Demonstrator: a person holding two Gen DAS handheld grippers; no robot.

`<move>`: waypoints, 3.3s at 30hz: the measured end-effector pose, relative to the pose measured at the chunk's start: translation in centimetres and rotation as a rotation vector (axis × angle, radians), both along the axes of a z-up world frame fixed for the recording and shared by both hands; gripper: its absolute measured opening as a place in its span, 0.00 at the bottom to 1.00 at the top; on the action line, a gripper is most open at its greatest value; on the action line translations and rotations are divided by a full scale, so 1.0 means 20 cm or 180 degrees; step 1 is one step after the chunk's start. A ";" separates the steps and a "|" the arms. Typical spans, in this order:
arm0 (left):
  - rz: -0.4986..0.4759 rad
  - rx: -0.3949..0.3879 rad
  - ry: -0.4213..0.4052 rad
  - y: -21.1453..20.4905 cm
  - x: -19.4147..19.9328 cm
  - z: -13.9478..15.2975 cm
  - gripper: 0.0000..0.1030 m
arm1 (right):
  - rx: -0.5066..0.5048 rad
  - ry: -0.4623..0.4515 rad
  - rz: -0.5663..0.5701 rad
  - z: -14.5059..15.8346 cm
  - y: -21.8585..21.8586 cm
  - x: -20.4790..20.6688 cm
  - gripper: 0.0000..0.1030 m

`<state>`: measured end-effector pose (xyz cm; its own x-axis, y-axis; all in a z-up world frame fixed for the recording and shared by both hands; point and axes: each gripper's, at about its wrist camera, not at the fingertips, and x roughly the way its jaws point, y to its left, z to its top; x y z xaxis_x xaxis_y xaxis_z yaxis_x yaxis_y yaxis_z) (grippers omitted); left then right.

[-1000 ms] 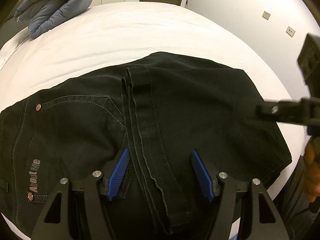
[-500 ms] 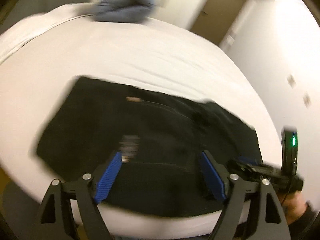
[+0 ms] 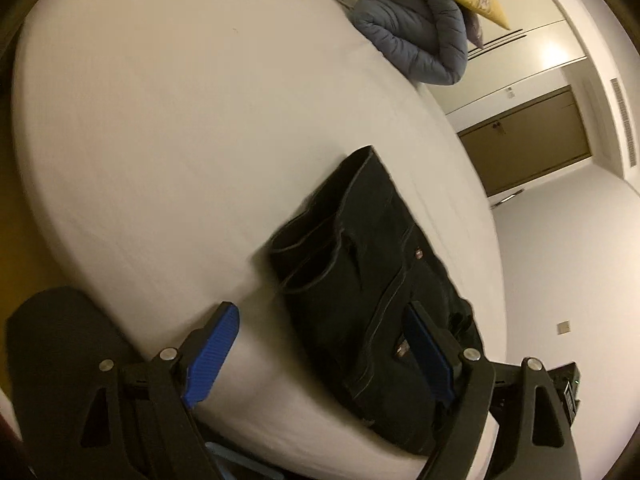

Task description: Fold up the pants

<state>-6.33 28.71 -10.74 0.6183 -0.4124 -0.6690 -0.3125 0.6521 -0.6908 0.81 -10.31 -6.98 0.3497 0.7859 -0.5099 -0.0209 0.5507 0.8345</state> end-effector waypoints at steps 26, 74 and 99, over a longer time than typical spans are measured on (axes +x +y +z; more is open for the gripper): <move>0.0120 -0.0499 -0.0136 -0.03 0.13 -0.05 0.16 | -0.0373 0.1010 0.0184 -0.32 0.16 0.27 0.47; -0.1935 0.1894 -0.1088 -1.46 0.06 0.54 0.15 | -0.0491 0.0057 0.0559 0.36 -0.10 0.18 0.72; -0.3101 0.2191 -0.1293 -2.18 -0.02 0.44 0.16 | -0.0988 -0.0086 -0.0234 0.02 -0.88 -0.21 0.11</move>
